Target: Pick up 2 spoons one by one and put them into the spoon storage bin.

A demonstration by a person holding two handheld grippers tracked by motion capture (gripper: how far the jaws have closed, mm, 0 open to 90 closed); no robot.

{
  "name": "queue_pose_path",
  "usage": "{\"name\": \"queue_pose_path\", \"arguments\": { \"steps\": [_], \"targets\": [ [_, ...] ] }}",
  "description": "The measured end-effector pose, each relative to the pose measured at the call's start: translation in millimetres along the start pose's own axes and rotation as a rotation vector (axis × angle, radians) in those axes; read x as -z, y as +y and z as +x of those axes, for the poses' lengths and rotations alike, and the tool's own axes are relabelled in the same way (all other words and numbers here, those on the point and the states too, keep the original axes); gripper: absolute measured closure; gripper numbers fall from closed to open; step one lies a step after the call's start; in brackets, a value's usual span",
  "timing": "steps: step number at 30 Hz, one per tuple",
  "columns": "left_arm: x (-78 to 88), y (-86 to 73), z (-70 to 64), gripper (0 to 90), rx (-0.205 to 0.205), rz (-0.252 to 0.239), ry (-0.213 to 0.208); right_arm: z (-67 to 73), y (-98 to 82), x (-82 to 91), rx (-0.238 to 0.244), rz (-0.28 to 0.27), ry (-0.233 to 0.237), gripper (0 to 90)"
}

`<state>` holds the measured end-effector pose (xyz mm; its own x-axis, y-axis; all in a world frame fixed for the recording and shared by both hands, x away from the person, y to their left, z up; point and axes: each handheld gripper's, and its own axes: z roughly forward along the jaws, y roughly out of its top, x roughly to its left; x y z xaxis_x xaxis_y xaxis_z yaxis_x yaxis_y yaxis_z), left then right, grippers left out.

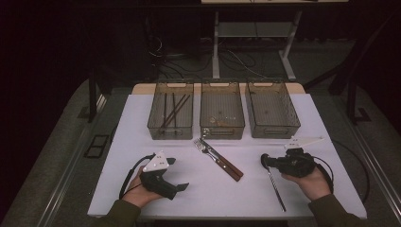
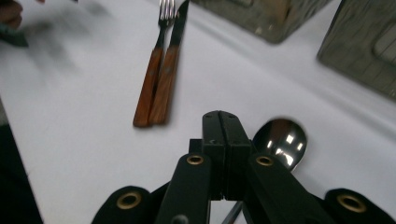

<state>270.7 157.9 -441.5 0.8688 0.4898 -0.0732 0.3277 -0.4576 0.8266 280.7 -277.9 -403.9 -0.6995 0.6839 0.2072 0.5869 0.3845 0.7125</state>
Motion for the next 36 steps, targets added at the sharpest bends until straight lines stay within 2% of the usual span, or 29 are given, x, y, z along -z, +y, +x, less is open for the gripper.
{"name": "queue_pose_path", "arguments": {
  "steps": [11, 13, 20, 32, 36],
  "targets": [
    [0.0, 0.0, -0.3, 0.0, -0.003, 0.001, 0.001, 13.5, -31.1, -8.2, 0.028, 0.144, -0.018, 89.5],
    [-0.2, 0.0, -0.4, 0.0, -0.003, 0.001, 0.000, 15.5, -34.2, -9.3, 0.043, 0.165, -0.035, 89.6],
    [-0.3, 0.1, -0.8, 0.0, -0.005, 0.004, -0.001, 15.5, -37.8, -12.4, 0.045, 0.223, -0.062, 89.6],
    [-0.1, 0.1, -0.9, 0.0, -0.005, 0.004, -0.002, 20.7, -36.1, -13.6, 0.091, 0.266, -0.117, 89.7],
    [-0.2, 0.1, -0.8, 0.0, -0.005, 0.004, -0.002, 18.8, -36.3, -11.4, 0.084, 0.275, -0.142, 89.7]
  ]
}}
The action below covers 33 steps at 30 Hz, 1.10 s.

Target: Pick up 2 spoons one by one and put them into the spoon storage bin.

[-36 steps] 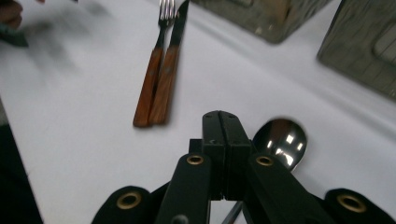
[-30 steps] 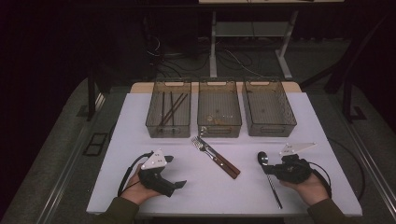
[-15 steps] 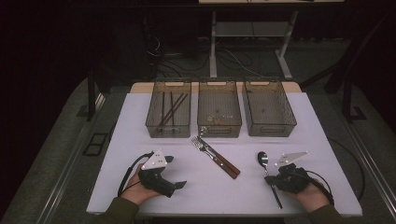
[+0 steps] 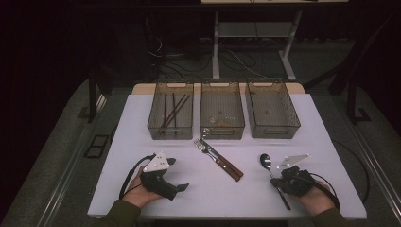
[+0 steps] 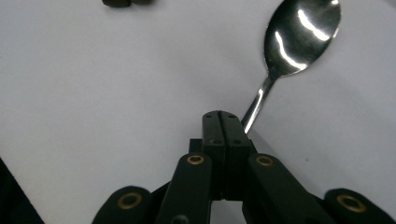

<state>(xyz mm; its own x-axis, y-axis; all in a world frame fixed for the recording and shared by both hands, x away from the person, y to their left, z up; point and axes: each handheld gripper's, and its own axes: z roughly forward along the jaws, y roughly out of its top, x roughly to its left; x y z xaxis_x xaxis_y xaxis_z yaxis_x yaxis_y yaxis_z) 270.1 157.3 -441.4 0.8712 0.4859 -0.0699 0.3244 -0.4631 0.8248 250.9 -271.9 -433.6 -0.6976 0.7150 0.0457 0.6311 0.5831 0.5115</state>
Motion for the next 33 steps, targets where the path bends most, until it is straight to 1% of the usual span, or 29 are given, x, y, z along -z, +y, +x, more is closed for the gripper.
{"name": "queue_pose_path", "arguments": {
  "steps": [3, 6, 8, 9, 10, 11, 12, 13, 14, 18, 21, 22, 23, 26, 27, 30, 33],
  "targets": [
    [-0.2, -0.1, 0.0, 0.0, -0.001, 0.001, -0.001, -2.8, -1.8, 1.4, 0.002, 0.002, -0.014, 89.7],
    [-0.2, 0.0, -0.1, 0.0, -0.002, 0.000, -0.001, -5.2, -3.2, 2.7, -0.017, 0.002, -0.023, 89.7],
    [-0.1, 0.0, -0.1, 0.0, -0.002, 0.000, 0.000, -6.7, -3.4, 3.5, -0.018, -0.002, -0.030, 89.7],
    [-0.1, 0.0, -0.2, 0.0, 0.000, -0.002, 0.000, -7.4, -3.5, 4.2, -0.013, -0.003, -0.044, 89.7],
    [-0.1, 0.0, -0.2, 0.0, -0.001, -0.002, 0.000, -7.8, -3.5, 5.4, -0.015, 0.010, -0.076, 89.8],
    [0.0, 0.1, -0.1, 0.0, -0.001, 0.001, -0.001, -9.9, -5.1, 4.2, 0.000, 0.033, -0.109, 89.8],
    [-0.2, 0.2, 0.0, 0.0, -0.003, 0.002, -0.001, -13.2, -6.6, 5.3, -0.026, 0.016, -0.082, 89.8],
    [-0.5, 0.1, 0.0, 0.0, -0.003, 0.001, -0.002, -16.4, -7.8, 6.3, -0.047, 0.012, -0.077, 89.8],
    [-0.7, 0.2, 0.1, 0.0, -0.004, 0.003, -0.002, -17.7, -8.1, 6.5, -0.056, 0.008, -0.076, 89.8],
    [-0.7, 0.2, 0.1, 0.0, -0.004, 0.003, -0.002, -19.5, -6.7, 5.5, -0.064, -0.004, -0.067, 89.7],
    [-0.9, 0.2, 0.2, 0.0, -0.002, 0.005, -0.001, -22.8, -4.0, 6.9, -0.093, -0.056, -0.039, 89.0],
    [-0.9, 0.2, 0.2, 0.0, -0.003, 0.006, -0.001, -24.9, -2.7, 7.8, -0.105, -0.081, -0.025, 83.2],
    [-0.9, 0.2, 0.2, 0.0, -0.004, 0.007, -0.001, -27.8, -0.9, 8.5, -0.131, -0.110, -0.005, 81.4],
    [-0.8, 0.1, 0.3, 0.0, 0.000, 0.005, 0.001, -34.7, 5.1, 7.3, -0.159, -0.159, 0.030, 72.0],
    [-0.8, 0.0, 0.3, 0.0, 0.002, 0.004, 0.002, -36.7, 7.3, 6.4, -0.168, -0.168, 0.034, 68.9],
    [-1.0, 0.1, 0.5, 0.0, 0.002, 0.006, 0.001, -41.8, 14.5, 0.0, -0.170, -0.181, 0.032, 60.7],
    [-0.9, 0.1, 0.3, 0.0, 0.001, 0.007, 0.001, -47.6, 20.8, -8.7, -0.182, -0.182, 0.034, 56.8]
  ]
}}
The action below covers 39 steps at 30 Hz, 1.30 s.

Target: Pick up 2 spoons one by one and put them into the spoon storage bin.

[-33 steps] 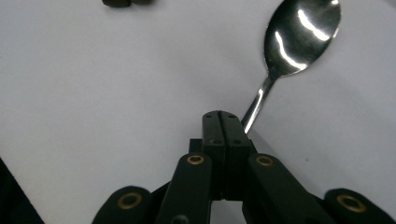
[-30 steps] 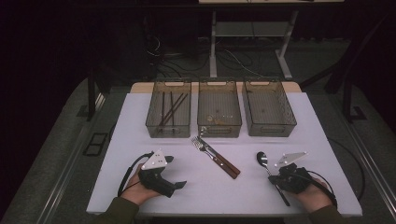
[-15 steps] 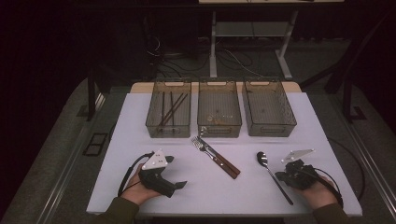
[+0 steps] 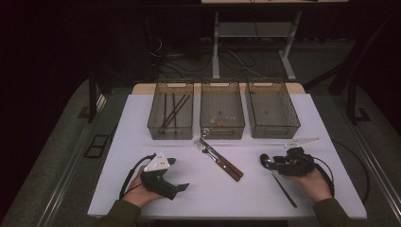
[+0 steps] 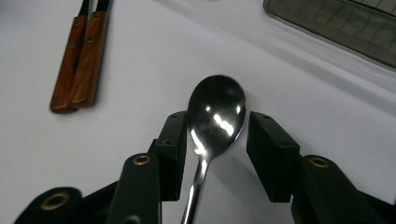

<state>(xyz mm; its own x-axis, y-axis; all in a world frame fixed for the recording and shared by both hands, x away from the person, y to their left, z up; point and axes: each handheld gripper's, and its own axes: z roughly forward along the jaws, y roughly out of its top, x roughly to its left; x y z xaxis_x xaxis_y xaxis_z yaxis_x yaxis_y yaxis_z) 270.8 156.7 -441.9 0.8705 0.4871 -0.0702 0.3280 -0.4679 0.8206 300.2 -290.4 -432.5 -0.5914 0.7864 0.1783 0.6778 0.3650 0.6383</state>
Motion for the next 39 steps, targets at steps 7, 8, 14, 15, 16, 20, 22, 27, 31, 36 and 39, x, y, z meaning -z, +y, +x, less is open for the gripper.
{"name": "queue_pose_path", "arguments": {
  "steps": [7, 8, 14, 15, 16, 20, 22, 27, 31, 36, 39],
  "targets": [
    [0.0, -0.2, 0.1, 0.0, 0.001, -0.003, -0.002, -6.2, 5.3, -16.9, -0.012, -0.007, 0.008, 54.0],
    [-0.1, -0.2, 0.1, 0.0, 0.000, -0.003, -0.003, -6.1, 5.2, -18.1, -0.005, -0.007, 0.008, 53.8],
    [-0.1, 0.0, -0.1, 0.0, -0.005, 0.001, -0.002, -0.5, 4.0, -22.7, 0.045, -0.001, -0.008, 54.1],
    [-0.2, 0.0, -0.1, 0.0, -0.006, 0.002, -0.002, 0.6, 3.6, -23.0, 0.049, -0.003, -0.014, 54.2],
    [-0.4, 0.0, -0.3, 0.0, -0.005, 0.001, -0.002, 1.5, 3.2, -23.2, 0.057, -0.004, -0.021, 54.4],
    [-0.4, 0.0, -0.3, 0.0, -0.005, 0.000, -0.003, 5.7, 2.2, -24.3, 0.098, -0.004, -0.046, 56.1],
    [-0.3, 0.0, -0.3, 0.0, -0.005, 0.000, -0.003, 6.7, 1.8, -24.6, 0.104, -0.011, -0.051, 59.4],
    [-0.6, 0.1, -0.9, 0.0, -0.004, -0.002, -0.003, 7.9, 1.1, -24.6, 0.103, -0.019, -0.054, 67.1],
    [-0.3, 0.2, -0.9, 0.0, -0.003, -0.001, -0.002, 9.5, 1.4, -23.5, 0.113, -0.029, -0.050, 74.3],
    [-0.4, 0.2, -0.9, 0.0, -0.003, -0.002, -0.002, 11.9, 2.0, -19.9, 0.134, -0.045, -0.046, 81.4],
    [-0.2, 0.2, -0.9, 0.0, -0.004, -0.002, -0.002, 14.4, 2.2, -17.0, 0.141, -0.061, -0.028, 86.4]
  ]
}}
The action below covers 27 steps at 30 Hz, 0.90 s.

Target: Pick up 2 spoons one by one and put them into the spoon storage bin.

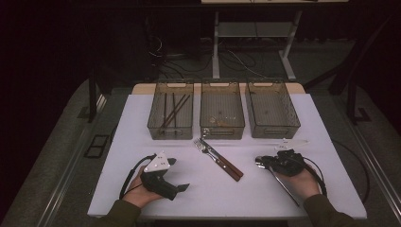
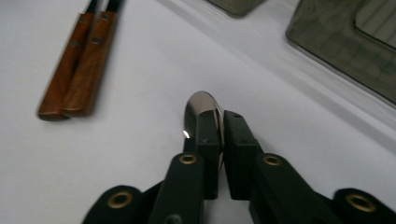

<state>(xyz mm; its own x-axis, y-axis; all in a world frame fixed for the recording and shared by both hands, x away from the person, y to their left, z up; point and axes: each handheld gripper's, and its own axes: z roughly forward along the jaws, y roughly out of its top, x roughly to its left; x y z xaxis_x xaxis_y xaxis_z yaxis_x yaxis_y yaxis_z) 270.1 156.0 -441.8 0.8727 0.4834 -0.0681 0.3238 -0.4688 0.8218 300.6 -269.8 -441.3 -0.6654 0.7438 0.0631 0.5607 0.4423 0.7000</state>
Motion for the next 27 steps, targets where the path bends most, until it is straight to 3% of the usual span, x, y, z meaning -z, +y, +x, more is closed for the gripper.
{"name": "queue_pose_path", "arguments": {
  "steps": [21, 27],
  "targets": [
    [0.7, -0.2, 1.2, 0.0, 0.007, -0.008, -0.002, 5.7, 4.1, 2.1, 0.079, 0.019, -0.004, 88.2],
    [0.9, -0.6, 2.1, 0.0, 0.020, -0.016, -0.002, 3.6, 7.7, 8.3, 0.065, -0.023, -0.007, 88.2]
  ]
}}
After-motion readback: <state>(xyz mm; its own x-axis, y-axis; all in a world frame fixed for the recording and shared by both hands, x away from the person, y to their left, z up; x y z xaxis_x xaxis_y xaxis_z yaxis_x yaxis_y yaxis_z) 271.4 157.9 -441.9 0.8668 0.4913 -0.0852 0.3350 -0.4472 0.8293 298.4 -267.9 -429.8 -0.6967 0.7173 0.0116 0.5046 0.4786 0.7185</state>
